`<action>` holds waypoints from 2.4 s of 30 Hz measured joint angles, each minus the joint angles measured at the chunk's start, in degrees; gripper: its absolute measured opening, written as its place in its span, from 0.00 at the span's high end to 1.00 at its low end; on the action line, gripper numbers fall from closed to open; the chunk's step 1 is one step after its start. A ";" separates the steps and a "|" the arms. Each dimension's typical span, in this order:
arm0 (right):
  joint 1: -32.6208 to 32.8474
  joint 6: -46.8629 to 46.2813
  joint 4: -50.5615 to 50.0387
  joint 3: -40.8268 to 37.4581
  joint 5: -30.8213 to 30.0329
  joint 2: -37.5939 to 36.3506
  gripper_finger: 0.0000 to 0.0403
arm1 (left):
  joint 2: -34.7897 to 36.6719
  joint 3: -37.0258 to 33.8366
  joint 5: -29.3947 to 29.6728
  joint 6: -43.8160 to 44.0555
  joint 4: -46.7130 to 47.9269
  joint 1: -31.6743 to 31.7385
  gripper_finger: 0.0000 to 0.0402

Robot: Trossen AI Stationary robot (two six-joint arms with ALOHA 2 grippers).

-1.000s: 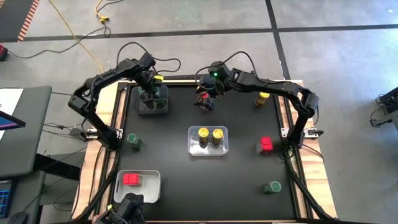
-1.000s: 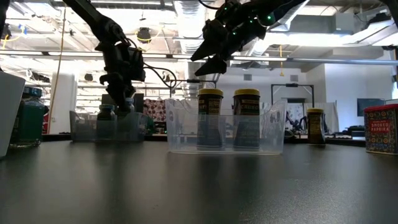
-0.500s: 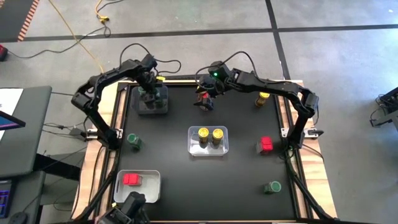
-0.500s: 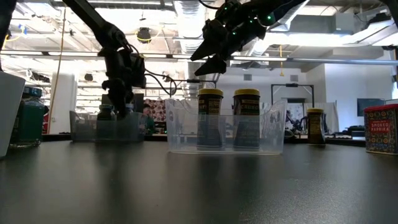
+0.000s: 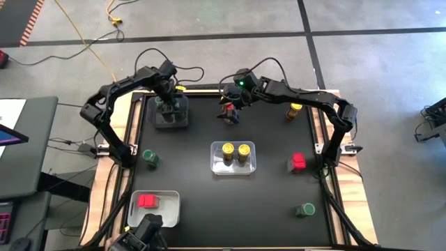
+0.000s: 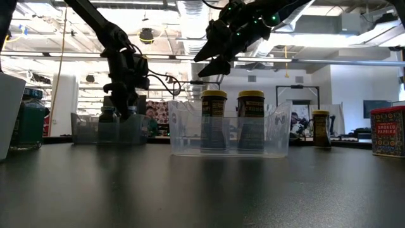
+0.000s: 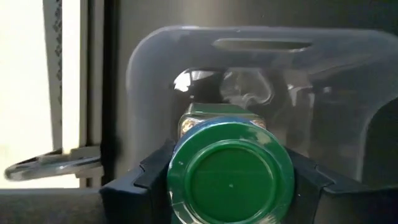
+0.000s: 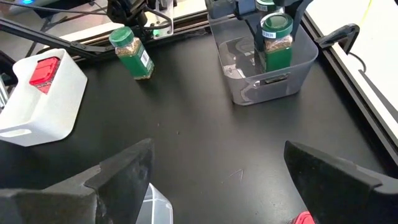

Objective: Sort spices by type
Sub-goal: Put the green seasoning bottle into the black bin

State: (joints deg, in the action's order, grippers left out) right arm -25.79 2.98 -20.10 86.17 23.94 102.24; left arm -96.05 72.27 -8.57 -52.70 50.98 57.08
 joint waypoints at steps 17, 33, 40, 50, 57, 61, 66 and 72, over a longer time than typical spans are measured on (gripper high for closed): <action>-0.01 0.02 0.00 0.00 0.00 0.00 0.04 | 0.00 0.00 1.93 2.22 0.38 0.00 0.47; -0.01 0.01 0.00 0.00 0.00 0.00 0.04 | 0.00 0.00 1.98 3.73 -0.41 -0.11 0.46; 0.00 0.00 -0.07 0.00 0.00 0.00 0.04 | 0.00 0.00 -0.80 -1.33 -0.39 -0.11 0.46; -0.01 -0.01 -0.22 0.00 0.00 0.00 0.04 | 0.02 0.00 -2.06 -1.24 -0.33 -0.15 0.46; -0.01 -0.04 -0.22 0.00 0.00 0.00 0.04 | 0.02 0.00 -0.08 -1.16 -0.33 -0.13 0.46; 0.03 -0.11 -0.22 0.00 0.02 0.00 0.04 | 0.02 0.00 0.05 -1.47 -0.39 -0.13 0.46; 0.32 -0.11 -0.18 0.00 0.02 0.00 0.04 | 0.02 0.00 0.10 -1.01 -0.37 -0.13 0.46; 0.31 -0.09 -0.17 0.00 0.02 0.00 0.04 | 0.02 0.00 0.16 -1.06 -0.37 -0.13 0.46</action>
State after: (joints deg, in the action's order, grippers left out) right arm -25.48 2.90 -20.27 86.17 23.97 102.24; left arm -96.03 72.27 -8.40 -53.76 50.61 56.95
